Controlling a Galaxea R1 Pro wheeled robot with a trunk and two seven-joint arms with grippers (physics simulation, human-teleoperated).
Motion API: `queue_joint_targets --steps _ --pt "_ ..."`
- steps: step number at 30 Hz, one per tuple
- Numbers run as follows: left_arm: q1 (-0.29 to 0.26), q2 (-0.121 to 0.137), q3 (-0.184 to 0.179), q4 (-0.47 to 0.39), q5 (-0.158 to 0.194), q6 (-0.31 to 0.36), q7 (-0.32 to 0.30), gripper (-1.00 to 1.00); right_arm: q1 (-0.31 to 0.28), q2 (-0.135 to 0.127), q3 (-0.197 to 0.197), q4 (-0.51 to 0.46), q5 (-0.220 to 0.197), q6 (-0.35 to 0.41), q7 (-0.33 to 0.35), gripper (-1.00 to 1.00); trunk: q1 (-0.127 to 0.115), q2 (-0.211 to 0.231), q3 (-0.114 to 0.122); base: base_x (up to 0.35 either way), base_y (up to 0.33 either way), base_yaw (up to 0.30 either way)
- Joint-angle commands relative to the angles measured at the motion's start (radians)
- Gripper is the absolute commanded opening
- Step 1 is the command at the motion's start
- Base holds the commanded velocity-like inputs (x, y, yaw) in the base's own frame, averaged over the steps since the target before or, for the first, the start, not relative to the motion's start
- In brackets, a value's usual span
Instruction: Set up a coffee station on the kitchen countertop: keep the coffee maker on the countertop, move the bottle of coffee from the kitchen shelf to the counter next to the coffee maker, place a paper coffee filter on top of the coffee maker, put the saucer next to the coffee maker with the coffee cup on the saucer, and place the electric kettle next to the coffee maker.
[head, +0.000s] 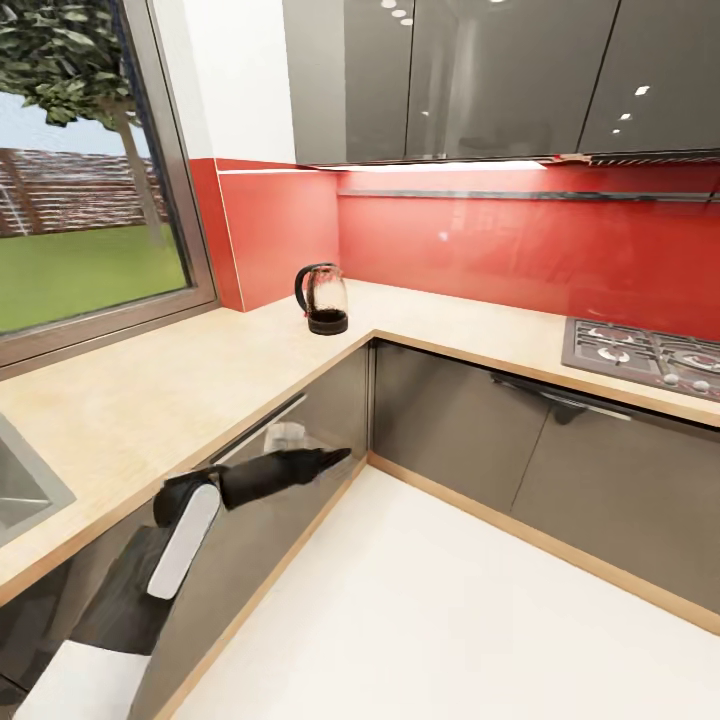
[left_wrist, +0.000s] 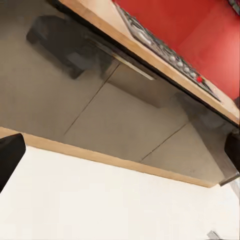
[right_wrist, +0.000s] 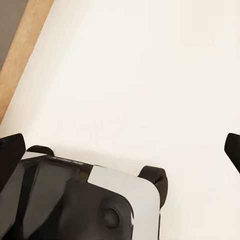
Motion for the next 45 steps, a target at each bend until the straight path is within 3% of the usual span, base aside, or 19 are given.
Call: queue_joint_targets --steps 1,3,6,7,9,11,14,20,26,45 --pt "-0.060 0.000 0.022 -0.004 0.000 0.016 0.023 1.00 -0.001 0.000 0.009 0.001 -0.006 -0.009 0.001 1.00 0.000 -0.001 -0.001 0.000 0.000 0.000" --pt "-0.200 0.000 0.051 -0.010 -0.003 0.045 0.165 1.00 -0.001 0.001 0.010 0.001 -0.006 -0.009 -0.026 1.00 0.000 -0.001 -0.001 0.000 0.000 0.000" --pt "-0.302 -0.001 0.060 -0.013 -0.004 0.065 0.321 1.00 -0.001 0.003 0.010 0.001 -0.006 -0.010 -0.060 1.00 0.000 -0.001 -0.001 0.000 0.000 0.000" --pt "-0.361 -0.001 0.062 -0.013 -0.006 0.071 0.428 1.00 -0.001 0.004 0.010 0.002 -0.006 -0.011 -0.074 1.00 0.000 -0.001 -0.001 0.000 0.000 0.000" --pt "-0.400 0.000 0.064 -0.017 -0.022 0.074 0.582 1.00 0.000 0.005 0.010 0.008 -0.006 -0.028 -0.081 1.00 0.000 -0.001 -0.001 0.000 0.000 0.000" --pt "-0.416 0.005 0.066 -0.021 -0.056 0.073 0.682 1.00 0.002 0.009 0.010 0.028 -0.005 -0.056 -0.083 1.00 0.000 -0.001 -0.001 0.000 0.000 0.000" --pt "-0.422 0.010 0.067 -0.022 -0.084 0.073 0.723 1.00 0.003 0.023 0.010 0.038 -0.004 -0.070 -0.082 1.00 0.000 -0.001 -0.001 0.000 0.000 0.000" --pt "-0.426 0.015 0.067 -0.022 -0.104 0.073 0.749 1.00 0.004 0.033 0.010 0.045 -0.004 -0.074 -0.074 1.00 0.000 -0.001 -0.001 0.026 0.000 0.000" --pt "-0.427 0.014 0.044 -0.022 -0.106 0.073 0.751 1.00 0.006 0.035 0.010 0.047 -0.004 -0.074 -0.078 1.00 0.000 -0.001 -0.001 0.269 0.000 0.000" --pt "-0.427 0.014 0.020 -0.019 -0.107 0.072 0.752 1.00 0.006 0.035 0.010 0.047 -0.004 -0.077 -0.085 1.00 0.000 -0.001 -0.001 0.326 0.000 -0.016"
